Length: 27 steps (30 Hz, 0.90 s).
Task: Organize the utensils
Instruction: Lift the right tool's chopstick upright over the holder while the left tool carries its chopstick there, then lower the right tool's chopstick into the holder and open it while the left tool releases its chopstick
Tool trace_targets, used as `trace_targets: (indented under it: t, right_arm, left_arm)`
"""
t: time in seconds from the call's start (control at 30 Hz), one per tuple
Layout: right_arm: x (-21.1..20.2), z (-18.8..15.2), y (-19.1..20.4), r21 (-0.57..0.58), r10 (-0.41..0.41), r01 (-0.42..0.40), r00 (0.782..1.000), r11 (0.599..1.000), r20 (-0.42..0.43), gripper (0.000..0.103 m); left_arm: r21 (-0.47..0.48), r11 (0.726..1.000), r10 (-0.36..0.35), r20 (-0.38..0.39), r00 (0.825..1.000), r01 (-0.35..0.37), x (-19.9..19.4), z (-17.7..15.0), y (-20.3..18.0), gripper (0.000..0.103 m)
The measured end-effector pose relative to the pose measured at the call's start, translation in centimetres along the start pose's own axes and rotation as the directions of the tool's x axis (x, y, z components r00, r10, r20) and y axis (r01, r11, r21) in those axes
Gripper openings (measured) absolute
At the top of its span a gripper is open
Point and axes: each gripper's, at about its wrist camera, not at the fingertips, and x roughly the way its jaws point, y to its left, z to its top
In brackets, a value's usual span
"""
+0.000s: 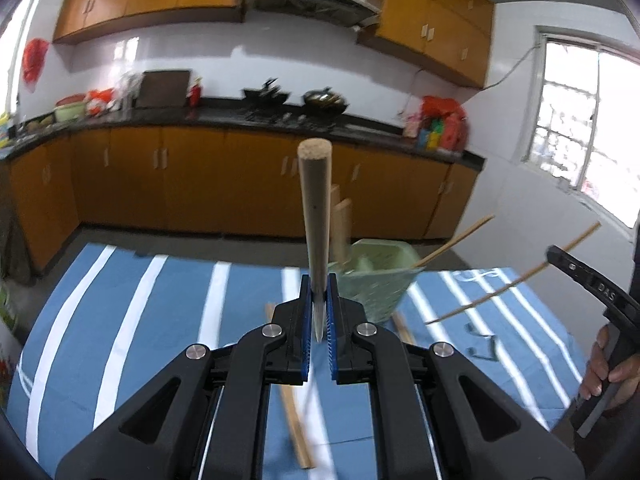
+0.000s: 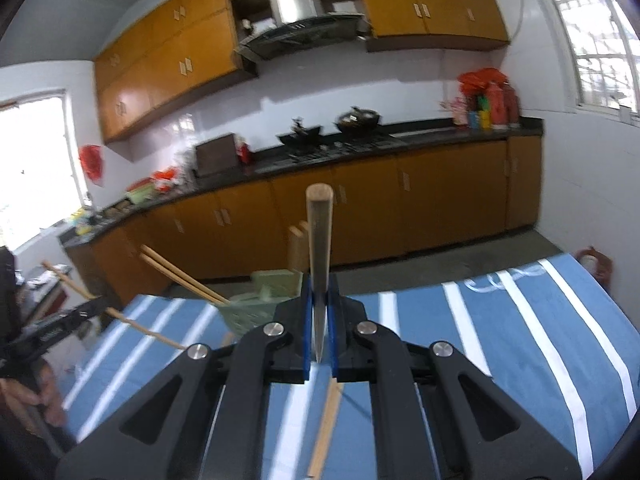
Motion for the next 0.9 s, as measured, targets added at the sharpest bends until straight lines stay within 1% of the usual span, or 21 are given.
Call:
trace_targets:
  t: [0.1, 0.17, 0.3, 0.33, 0.4, 0.5, 0.63, 0.67, 0.77, 0.9]
  right_arm:
    - [-1.0, 1.6, 1.0, -0.006, 0.059, -0.059, 0.998, 0.998, 0.02, 0.008]
    - [-1.5, 2.6, 1.6, -0.012, 0.082, -0.081, 0.996, 0.997, 0.045, 0.008]
    - [-1.3, 4.5, 2.8, -0.028, 0.078, -0.076, 0.992, 0.997, 0.1, 0.008]
    - [-1.0, 5.0, 3.2, -0.033, 0.073, -0.07, 0.991, 0.997, 0.111, 0.008]
    - [0.0, 5.6, 3.6, -0.039, 0.065, -0.061, 0.991, 0.997, 0.115, 0.008]
    - [2.3, 6.1, 3.9, -0.039, 0.045, -0.041, 0.993, 0.998, 0.112, 0.008]
    - [5.2, 6.5, 3.7, -0.027, 0.018, -0.014, 0.992, 1.0, 0.126, 0.008]
    - [5.7, 6.5, 3.6, -0.022, 0.015, -0.013, 0.991, 1.0, 0.133, 0.008]
    - [6.8, 6.9, 3.6, -0.012, 0.002, 0.0, 0.988, 1.0, 0.157, 0.008]
    - [7.6, 7.3, 3.4, 0.006, 0.003, -0.004, 0.983, 1.0, 0.184, 0.008]
  left_arm:
    - [0.033, 0.998, -0.045, 0.036, 0.998, 0.044, -1.1, 1.3, -1.9, 0.007]
    - [0.06, 0.997, -0.06, 0.077, 0.995, 0.055, -1.5, 2.5, -3.4, 0.007]
    - [0.077, 0.996, -0.061, 0.14, 0.988, 0.051, -1.4, 4.4, -4.9, 0.007]
    - [0.09, 0.995, -0.053, 0.16, 0.986, 0.039, -1.2, 4.9, -5.4, 0.007]
    - [0.094, 0.995, -0.037, 0.172, 0.984, 0.021, -0.3, 5.6, -5.8, 0.007]
    - [0.084, 0.996, -0.015, 0.152, 0.988, 0.002, 1.7, 6.0, -5.7, 0.007]
    - [0.067, 0.998, -0.005, 0.106, 0.994, -0.002, 3.7, 5.6, -5.1, 0.007]
    - [0.069, 0.998, -0.001, 0.104, 0.995, -0.006, 3.8, 5.5, -5.1, 0.007]
    - [0.07, 0.997, 0.007, 0.091, 0.996, -0.013, 4.4, 5.1, -4.8, 0.007]
    - [0.07, 0.997, 0.011, 0.073, 0.997, -0.016, 5.1, 5.0, -4.4, 0.007]
